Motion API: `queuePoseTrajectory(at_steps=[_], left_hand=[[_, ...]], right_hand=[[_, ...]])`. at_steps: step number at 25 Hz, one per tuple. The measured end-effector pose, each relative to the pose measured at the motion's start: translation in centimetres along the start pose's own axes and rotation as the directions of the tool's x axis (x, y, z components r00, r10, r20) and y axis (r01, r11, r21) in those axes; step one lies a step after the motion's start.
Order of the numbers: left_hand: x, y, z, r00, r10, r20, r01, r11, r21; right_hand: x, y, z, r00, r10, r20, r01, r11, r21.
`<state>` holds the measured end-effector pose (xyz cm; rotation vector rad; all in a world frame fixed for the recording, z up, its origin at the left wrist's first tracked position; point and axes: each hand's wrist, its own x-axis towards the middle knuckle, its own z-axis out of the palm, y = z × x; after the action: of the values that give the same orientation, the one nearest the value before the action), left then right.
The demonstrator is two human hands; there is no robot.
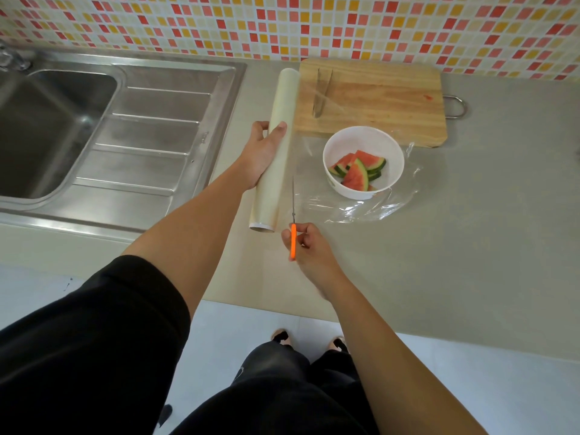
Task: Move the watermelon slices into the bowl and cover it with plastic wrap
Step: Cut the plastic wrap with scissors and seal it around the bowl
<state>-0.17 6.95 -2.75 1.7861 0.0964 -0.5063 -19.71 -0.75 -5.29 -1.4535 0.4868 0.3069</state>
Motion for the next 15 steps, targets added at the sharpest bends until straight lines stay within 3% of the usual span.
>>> queuePoseTrajectory(at_steps=[5, 15], left_hand=[[-0.17, 0.11, 0.11, 1.0, 0.02, -0.016, -0.02, 0.999, 0.031], [-0.16, -0.3, 0.31, 0.996, 0.066, -0.055, -0.06, 0.992, 0.107]], right_hand=[[0.15, 0.23, 0.29, 0.997, -0.063, -0.041, 0.066, 0.995, 0.068], [-0.28, -0.49, 0.33, 0.998, 0.014, -0.064, -0.008, 0.995, 0.101]])
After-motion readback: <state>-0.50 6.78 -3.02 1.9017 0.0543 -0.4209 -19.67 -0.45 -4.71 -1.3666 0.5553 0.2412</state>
